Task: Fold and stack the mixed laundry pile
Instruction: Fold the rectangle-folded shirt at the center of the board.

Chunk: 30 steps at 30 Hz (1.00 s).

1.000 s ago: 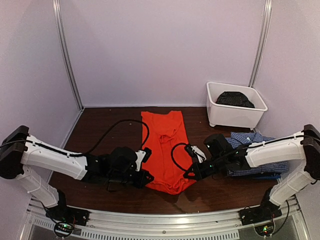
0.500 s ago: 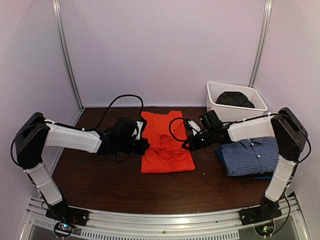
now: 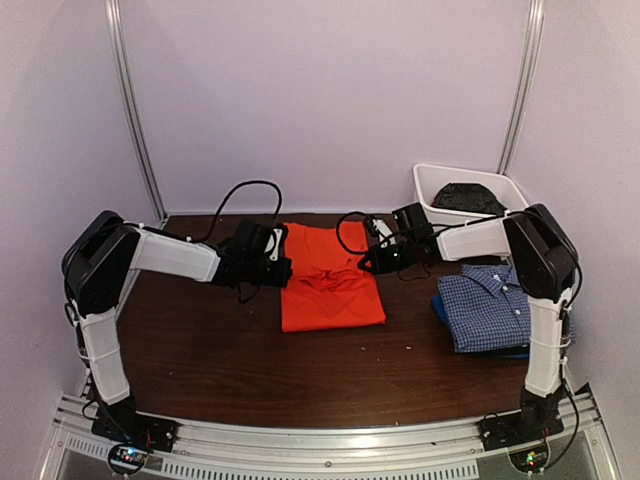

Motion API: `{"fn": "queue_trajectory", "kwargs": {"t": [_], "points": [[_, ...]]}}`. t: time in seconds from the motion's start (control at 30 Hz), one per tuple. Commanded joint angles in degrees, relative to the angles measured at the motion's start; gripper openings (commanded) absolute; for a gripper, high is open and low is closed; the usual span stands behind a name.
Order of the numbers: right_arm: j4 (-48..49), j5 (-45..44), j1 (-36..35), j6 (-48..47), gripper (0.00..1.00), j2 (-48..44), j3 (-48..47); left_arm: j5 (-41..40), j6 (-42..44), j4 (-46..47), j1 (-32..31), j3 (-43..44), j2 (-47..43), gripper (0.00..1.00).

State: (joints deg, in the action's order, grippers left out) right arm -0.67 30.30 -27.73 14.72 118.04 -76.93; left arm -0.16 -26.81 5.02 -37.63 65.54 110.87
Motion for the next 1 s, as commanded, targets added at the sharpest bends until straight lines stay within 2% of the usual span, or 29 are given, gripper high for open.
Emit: {"fn": "queue_trajectory", "kwargs": {"t": [0.0,0.27,0.4,0.47,0.53,0.67,0.83,0.97], "points": [[0.42,1.07,0.55,-0.59,0.00,3.40,-2.35,4.71,0.44,4.31,1.98,3.18,3.73,0.00],[-0.78,-1.43,2.09,0.10,0.01,4.28,-2.38,6.93,-0.86,3.94,4.22,4.92,6.73,0.00],[-0.61,-1.08,2.41,0.22,0.05,1.69,-1.89,9.09,-0.47,3.40,5.01,6.16,6.52,0.09],[-1.01,-1.86,2.60,0.22,0.11,-0.13,-1.45,10.06,0.43,2.86,5.11,7.17,6.07,0.14],[-1.63,-2.45,3.03,-0.01,0.12,-1.74,-1.12,10.44,1.41,1.72,5.11,7.57,5.18,0.20],[-1.54,-1.78,3.76,0.10,0.31,-3.58,-0.09,9.62,3.27,0.63,5.11,6.76,2.97,0.29],[-1.60,-0.68,4.08,0.40,0.39,-4.20,0.65,9.09,3.74,-0.05,5.64,5.17,0.67,0.36],[-4.26,2.78,4.33,-0.34,0.41,-2.00,-1.21,10.11,1.63,0.32,7.02,4.09,0.30,0.37]]}}
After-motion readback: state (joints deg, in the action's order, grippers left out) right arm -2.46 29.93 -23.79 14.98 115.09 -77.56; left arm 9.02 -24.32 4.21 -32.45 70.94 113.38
